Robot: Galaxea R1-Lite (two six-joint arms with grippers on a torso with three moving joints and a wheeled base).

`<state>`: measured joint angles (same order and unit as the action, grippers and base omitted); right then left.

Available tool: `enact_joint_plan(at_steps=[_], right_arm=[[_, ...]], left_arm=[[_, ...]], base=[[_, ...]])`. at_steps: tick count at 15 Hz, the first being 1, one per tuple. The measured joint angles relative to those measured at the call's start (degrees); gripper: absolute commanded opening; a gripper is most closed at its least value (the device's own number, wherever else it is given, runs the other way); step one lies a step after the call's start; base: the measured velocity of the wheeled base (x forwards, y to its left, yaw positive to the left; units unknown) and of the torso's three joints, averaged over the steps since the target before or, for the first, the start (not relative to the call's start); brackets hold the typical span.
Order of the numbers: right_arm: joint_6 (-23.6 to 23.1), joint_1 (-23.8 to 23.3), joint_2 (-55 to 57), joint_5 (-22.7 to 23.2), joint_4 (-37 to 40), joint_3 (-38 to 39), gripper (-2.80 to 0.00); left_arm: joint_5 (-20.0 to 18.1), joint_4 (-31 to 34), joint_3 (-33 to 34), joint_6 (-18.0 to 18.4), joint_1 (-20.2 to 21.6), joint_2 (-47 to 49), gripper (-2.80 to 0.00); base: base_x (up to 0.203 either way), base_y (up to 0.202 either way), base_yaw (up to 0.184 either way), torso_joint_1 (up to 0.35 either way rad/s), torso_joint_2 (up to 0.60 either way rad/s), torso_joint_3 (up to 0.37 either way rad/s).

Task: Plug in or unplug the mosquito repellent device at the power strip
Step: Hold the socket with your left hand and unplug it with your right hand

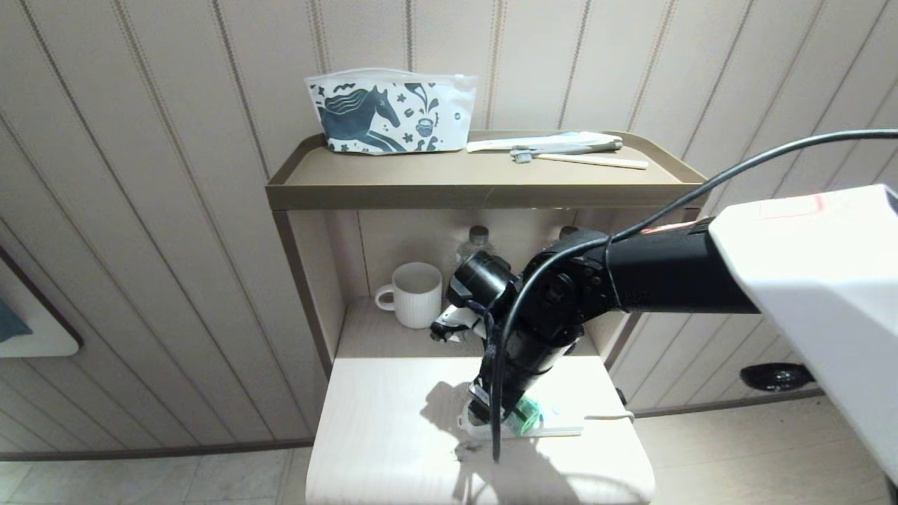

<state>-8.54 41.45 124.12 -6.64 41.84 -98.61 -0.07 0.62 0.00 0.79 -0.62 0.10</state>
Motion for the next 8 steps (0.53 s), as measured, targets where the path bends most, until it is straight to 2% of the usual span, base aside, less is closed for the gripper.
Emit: enact_joint_plan(at_steps=[1, 2, 8], right_arm=[[-0.02, -0.18, 0.76, 0.00, 0.00, -0.51, 0.00], [-0.14, -0.37, 1.54, 0.01, 0.00, -0.88, -2.80], [-0.51, -0.72, 2.91, 0.01, 0.00, -1.15, -2.80]], left_arm=[[0.00, 0.01, -0.02, 0.00, 0.00, 0.00, -2.80], [-0.02, -0.01, -0.02, 0.00, 0.00, 0.00, -2.80], [0.05, 0.00, 0.00, 0.65, 0.00, 0.00, -2.80]], base=[[0.000, 0.000, 0.000, 0.000, 0.00, 0.000], [0.000, 0.000, 0.000, 0.000, 0.00, 0.000], [0.000, 0.000, 0.000, 0.000, 0.00, 0.000]])
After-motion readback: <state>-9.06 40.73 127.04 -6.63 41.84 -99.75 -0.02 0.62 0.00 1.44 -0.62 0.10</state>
